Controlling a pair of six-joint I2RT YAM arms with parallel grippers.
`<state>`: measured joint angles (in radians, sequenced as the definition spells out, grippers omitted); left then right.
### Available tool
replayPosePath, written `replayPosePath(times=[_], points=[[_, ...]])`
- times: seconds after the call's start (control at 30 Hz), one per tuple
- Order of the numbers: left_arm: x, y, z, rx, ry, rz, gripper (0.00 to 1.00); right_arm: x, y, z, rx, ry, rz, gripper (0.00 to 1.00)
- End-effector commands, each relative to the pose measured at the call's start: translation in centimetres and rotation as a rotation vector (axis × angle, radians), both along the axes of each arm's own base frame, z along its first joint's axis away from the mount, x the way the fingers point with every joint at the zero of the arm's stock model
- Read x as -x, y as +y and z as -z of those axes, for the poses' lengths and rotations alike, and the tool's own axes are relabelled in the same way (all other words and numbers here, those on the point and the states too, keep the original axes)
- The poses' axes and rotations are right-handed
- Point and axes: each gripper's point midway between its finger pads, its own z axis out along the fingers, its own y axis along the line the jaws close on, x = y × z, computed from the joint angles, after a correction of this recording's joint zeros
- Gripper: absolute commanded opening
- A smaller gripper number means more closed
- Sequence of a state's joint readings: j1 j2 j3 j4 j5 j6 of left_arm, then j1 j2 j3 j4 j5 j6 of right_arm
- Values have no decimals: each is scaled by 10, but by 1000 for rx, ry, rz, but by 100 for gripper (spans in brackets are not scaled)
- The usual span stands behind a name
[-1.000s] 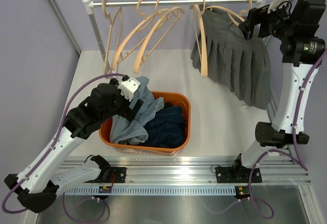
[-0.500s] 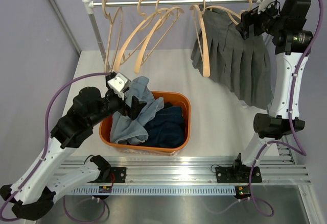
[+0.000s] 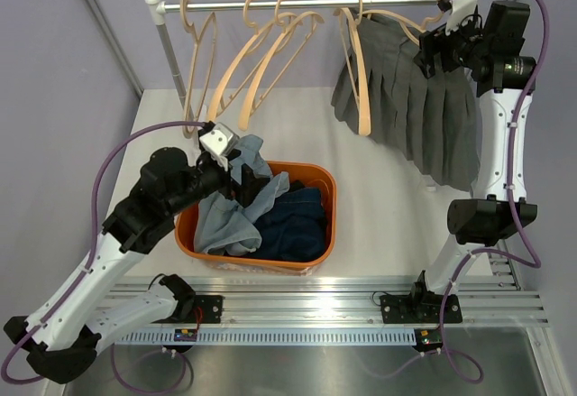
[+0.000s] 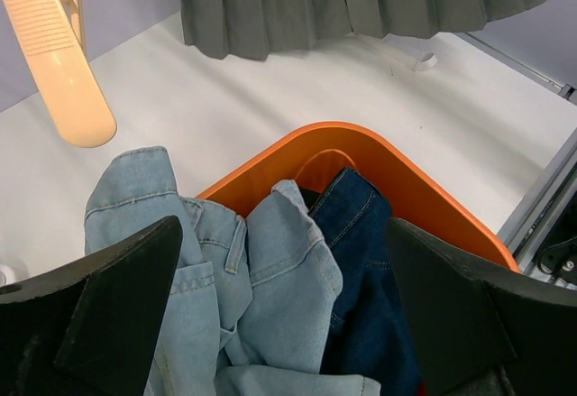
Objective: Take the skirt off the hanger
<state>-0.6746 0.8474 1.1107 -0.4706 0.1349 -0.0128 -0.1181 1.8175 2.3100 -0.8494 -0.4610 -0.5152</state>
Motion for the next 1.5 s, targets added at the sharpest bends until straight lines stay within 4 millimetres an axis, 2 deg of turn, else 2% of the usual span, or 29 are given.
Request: replayPosePath(times=[0.0, 0.13, 0.3, 0.4, 0.47, 0.67, 0.8, 0.87, 1.0, 1.17, 1.33, 1.47], points=[[-1, -9, -19, 73, -45, 30, 99, -4, -4, -6, 26, -39, -5, 86], [-1, -14, -23, 94, -52, 50, 99, -8, 0, 14, 10, 18, -31, 77], [0, -17, -31, 119, -64, 61, 99, -11, 4, 24, -11, 42, -50, 67], [-2, -18, -34, 124, -71, 61, 99, -13, 4, 24, -19, 42, -52, 56], [-2, -18, -36, 128, -74, 61, 99, -13, 6, 25, -26, 45, -59, 44], [-2, -21, -42, 142, -81, 72, 99, -8, 8, 11, -64, 16, -84, 14], [-2, -22, -44, 151, -85, 73, 99, 3, 9, -10, -90, -32, -99, 1], [-1, -22, -46, 157, -89, 78, 99, 6, 6, -20, -100, -64, -100, 0], [1, -25, -49, 171, -98, 96, 99, 22, 3, -58, -153, -162, -95, 0], [0, -28, -53, 184, -107, 105, 99, 36, 4, -86, -173, -223, -100, 0], [2, -33, -61, 211, -116, 134, 99, 42, 6, -93, -173, -237, -109, 0], [2, -39, -69, 269, -104, 148, 99, 44, 5, -86, -154, -208, -112, 0]])
